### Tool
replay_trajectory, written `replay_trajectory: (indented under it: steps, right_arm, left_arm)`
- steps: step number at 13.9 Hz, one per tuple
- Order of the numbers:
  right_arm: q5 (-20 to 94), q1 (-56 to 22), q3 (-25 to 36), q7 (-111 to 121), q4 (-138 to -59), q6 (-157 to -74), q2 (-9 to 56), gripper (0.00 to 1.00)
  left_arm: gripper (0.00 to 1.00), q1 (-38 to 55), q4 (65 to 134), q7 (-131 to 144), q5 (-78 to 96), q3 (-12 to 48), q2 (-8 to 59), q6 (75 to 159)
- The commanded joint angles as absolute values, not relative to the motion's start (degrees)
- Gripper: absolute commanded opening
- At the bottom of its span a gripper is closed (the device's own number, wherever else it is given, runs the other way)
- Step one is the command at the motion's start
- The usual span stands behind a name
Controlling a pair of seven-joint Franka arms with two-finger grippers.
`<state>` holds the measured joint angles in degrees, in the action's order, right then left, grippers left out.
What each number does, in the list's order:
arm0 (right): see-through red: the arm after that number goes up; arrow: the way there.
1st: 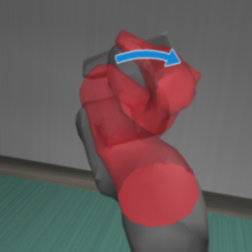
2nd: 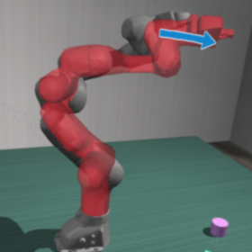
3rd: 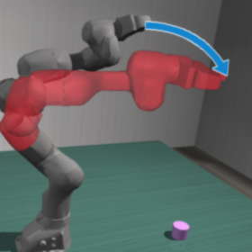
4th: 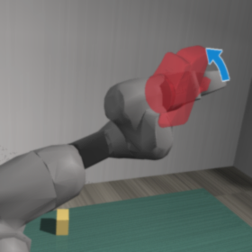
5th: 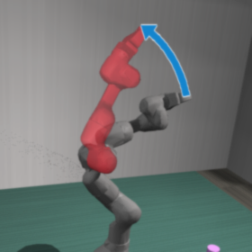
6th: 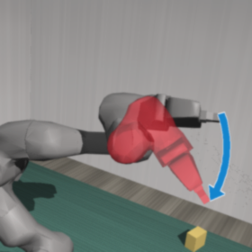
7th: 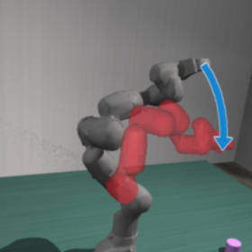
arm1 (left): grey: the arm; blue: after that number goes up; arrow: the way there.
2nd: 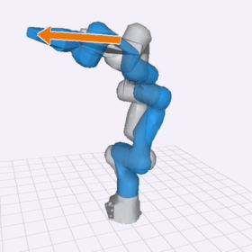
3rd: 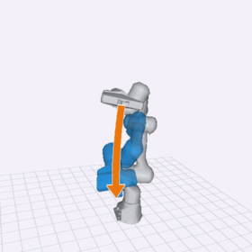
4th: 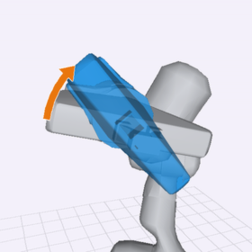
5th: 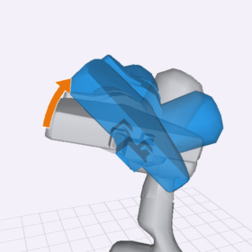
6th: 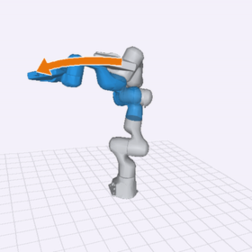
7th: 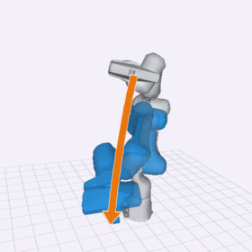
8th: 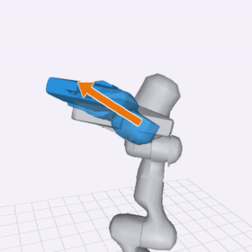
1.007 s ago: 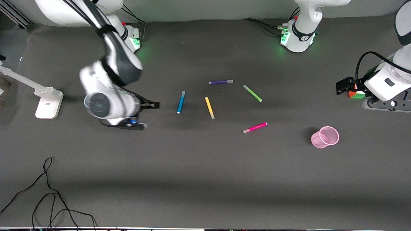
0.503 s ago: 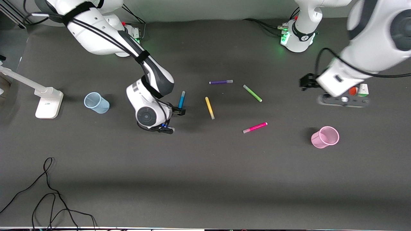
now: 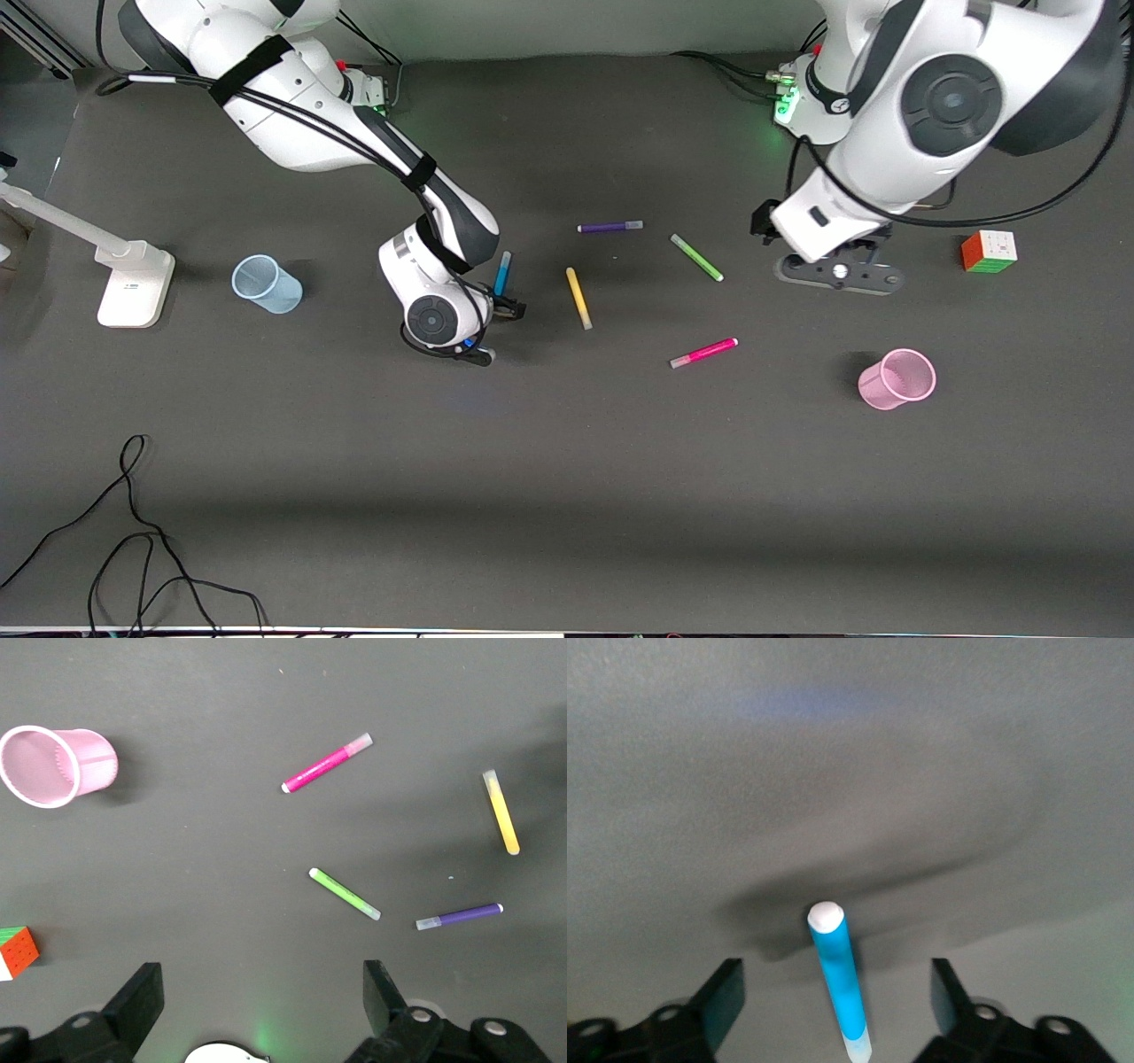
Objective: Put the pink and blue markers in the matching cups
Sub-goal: 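Grasp the blue marker with the right gripper while the left gripper reaches pink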
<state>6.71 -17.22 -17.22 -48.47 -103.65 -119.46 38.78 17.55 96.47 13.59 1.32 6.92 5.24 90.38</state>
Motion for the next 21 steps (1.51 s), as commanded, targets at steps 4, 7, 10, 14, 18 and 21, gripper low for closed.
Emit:
replay_trajectory:
  steps: [4,7,10,14,18,21]
  right_arm:
    - [7.3,-17.3,-17.3,-49.7,-105.1,-121.8,38.4,0.35]
    - [7.2,-17.3,-17.3,-49.8,-105.1,-121.8,38.2,0.15]
    - [6.8,-17.2,-17.2,-49.7,-105.5,-121.8,37.5,0.02]
    - [6.5,-16.7,-16.7,-49.0,-105.5,-118.2,33.4,0.0]
    - [2.0,-14.1,-16.7,-48.7,-105.6,-111.9,24.5,0.0]
    - [0.4,-10.9,-15.0,-43.3,-108.1,-110.7,15.4,0.0]
  left_arm:
    - [1.0,18.6,96.0,5.3,1.3,6.2,6.0,91.1]
    - [1.0,19.8,96.2,-5.5,0.7,6.2,6.0,93.3]
    - [1.0,21.2,96.5,-15.9,0.7,6.2,6.2,95.8]
    - [1.0,22.0,97.8,-26.2,0.6,6.3,6.2,99.8]
    - [1.0,20.8,101.7,-27.2,0.7,5.9,6.8,104.3]
    - [1.0,20.1,109.1,-27.4,0.5,5.9,7.4,111.6]
